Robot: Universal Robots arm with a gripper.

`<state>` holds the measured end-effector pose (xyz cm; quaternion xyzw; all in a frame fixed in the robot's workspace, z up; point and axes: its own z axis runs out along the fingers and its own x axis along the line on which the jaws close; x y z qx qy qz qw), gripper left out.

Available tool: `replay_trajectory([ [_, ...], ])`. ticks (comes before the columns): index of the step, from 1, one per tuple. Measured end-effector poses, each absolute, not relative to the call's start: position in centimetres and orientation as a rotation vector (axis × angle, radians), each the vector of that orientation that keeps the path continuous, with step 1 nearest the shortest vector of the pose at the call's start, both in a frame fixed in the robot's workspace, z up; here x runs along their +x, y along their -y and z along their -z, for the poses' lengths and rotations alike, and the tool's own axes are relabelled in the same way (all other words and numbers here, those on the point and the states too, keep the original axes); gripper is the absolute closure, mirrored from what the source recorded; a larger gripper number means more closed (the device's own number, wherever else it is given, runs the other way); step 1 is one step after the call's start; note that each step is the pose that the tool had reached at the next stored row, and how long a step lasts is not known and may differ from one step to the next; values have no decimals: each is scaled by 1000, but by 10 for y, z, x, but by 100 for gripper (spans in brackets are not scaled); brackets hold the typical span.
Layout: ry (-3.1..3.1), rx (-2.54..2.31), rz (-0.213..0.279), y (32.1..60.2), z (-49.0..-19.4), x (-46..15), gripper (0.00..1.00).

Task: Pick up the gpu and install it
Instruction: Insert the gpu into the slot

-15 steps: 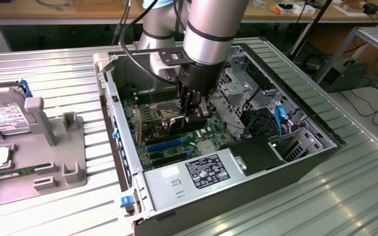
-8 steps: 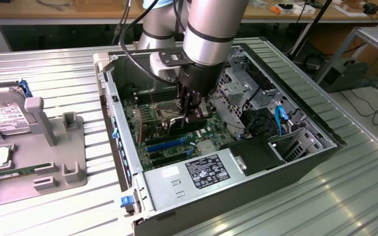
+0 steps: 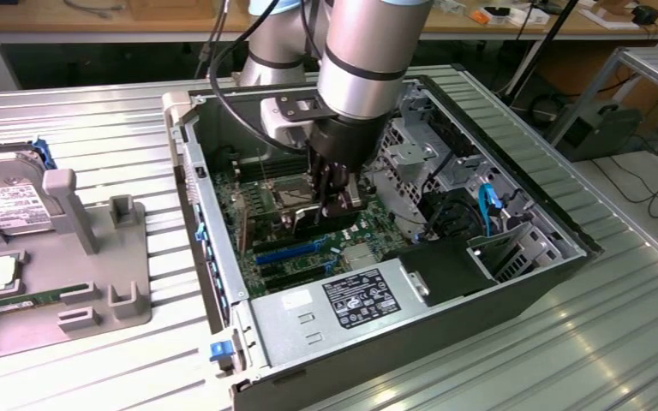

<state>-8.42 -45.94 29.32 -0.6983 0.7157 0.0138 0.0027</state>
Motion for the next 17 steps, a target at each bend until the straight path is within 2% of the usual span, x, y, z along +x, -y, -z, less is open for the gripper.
replay_trajectory([
  [17,-2245,-2190,-43,459,-290,-84,73],
])
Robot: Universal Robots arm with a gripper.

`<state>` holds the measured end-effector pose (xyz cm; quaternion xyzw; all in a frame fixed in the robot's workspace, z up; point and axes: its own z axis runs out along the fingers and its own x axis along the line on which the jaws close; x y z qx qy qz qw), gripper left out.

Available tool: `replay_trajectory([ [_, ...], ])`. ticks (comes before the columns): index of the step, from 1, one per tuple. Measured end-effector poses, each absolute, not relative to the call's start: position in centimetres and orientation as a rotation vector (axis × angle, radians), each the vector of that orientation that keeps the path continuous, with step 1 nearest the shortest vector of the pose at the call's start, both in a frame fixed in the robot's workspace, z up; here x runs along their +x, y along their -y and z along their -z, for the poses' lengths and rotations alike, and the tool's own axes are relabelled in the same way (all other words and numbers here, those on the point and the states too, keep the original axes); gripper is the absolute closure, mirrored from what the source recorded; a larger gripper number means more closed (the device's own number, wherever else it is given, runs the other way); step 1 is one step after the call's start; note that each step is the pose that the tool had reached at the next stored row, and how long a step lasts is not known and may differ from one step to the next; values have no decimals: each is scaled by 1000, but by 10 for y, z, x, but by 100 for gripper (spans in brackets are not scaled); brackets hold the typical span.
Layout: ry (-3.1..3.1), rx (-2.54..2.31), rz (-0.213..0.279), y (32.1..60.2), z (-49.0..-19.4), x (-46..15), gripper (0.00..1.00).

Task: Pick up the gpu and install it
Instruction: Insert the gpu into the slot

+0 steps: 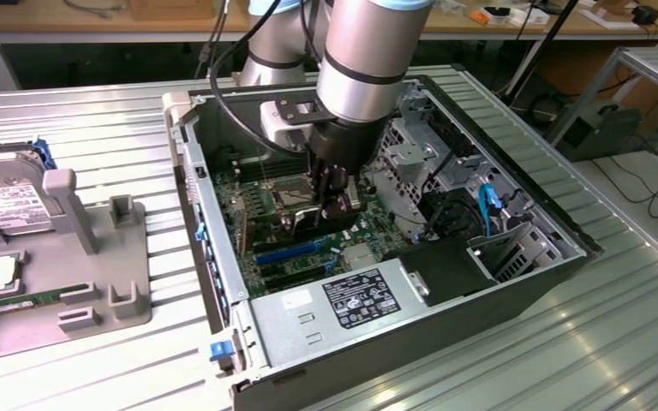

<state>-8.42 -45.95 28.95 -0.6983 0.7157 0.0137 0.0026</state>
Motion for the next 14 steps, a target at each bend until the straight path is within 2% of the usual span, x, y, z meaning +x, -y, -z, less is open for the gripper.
replay_trajectory([
  [14,-2245,-2190,-43,462,-282,-93,73],
])
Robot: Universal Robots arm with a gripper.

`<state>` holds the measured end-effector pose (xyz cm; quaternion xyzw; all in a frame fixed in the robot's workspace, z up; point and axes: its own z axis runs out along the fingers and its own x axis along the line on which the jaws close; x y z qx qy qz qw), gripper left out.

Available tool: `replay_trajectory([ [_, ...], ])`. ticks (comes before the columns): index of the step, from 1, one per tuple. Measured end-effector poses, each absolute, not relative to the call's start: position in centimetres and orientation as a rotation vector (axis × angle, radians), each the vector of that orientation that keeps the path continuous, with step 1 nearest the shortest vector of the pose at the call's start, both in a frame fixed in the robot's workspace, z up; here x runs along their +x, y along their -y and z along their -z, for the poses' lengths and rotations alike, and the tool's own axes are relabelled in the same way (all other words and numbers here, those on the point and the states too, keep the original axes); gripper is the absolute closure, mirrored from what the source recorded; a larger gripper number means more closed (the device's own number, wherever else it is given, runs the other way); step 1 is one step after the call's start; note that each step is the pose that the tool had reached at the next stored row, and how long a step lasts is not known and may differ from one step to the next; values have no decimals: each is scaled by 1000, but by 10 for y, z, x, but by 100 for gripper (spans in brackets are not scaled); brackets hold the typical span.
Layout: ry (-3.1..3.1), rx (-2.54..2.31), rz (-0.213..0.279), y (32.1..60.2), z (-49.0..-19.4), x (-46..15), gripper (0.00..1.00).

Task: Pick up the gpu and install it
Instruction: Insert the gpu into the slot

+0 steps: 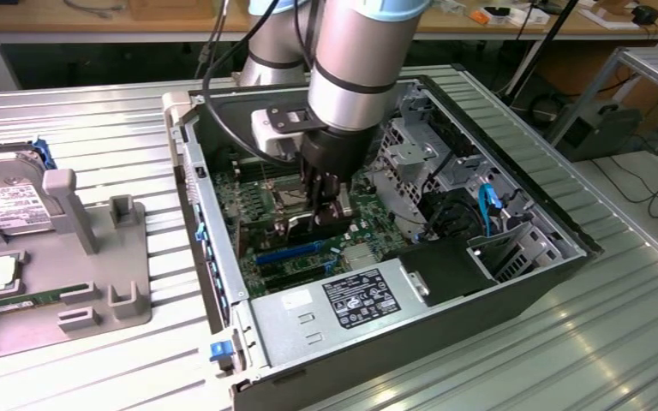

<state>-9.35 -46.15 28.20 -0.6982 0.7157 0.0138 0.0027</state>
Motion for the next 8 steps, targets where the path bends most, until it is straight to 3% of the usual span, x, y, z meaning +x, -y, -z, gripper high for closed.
replay_trajectory([
  [8,-2245,-2190,-43,462,-272,-99,73],
])
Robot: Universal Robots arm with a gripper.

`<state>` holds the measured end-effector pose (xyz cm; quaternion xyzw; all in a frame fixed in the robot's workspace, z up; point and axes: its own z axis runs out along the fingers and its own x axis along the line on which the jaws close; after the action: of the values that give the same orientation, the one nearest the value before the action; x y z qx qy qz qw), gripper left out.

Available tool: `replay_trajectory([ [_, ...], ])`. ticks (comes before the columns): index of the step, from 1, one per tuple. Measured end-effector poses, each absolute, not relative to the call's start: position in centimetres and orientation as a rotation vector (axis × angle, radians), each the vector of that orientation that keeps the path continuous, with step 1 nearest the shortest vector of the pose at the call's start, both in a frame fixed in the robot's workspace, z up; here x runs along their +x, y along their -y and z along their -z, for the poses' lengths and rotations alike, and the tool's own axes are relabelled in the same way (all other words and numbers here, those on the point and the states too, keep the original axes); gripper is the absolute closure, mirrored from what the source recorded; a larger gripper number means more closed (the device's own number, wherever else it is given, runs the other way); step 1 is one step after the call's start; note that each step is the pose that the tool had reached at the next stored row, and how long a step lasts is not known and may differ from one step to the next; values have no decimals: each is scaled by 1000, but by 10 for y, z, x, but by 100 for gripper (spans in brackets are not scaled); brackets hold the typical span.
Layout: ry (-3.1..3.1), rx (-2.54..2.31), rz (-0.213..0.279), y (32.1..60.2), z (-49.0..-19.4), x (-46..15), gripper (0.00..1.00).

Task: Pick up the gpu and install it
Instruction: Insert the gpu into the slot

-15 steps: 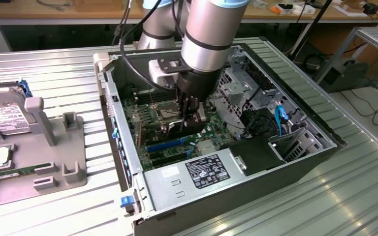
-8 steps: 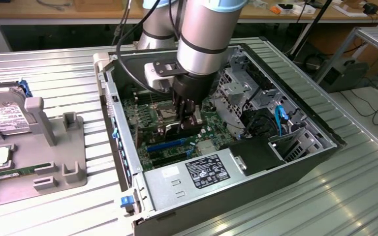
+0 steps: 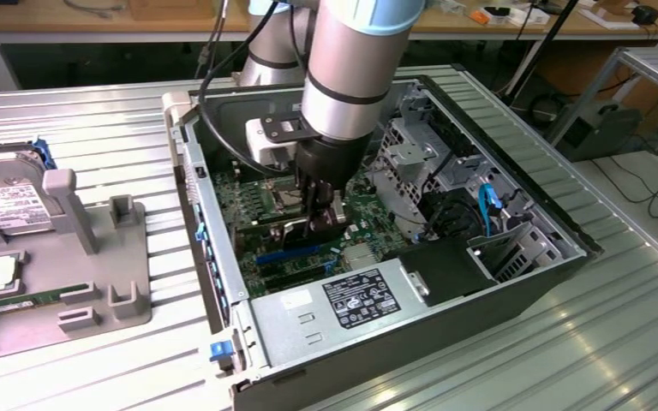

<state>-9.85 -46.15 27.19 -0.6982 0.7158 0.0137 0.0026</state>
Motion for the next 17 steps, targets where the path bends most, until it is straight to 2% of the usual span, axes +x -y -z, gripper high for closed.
replay_trajectory([
  [17,-2245,-2190,-41,462,-265,-104,73],
])
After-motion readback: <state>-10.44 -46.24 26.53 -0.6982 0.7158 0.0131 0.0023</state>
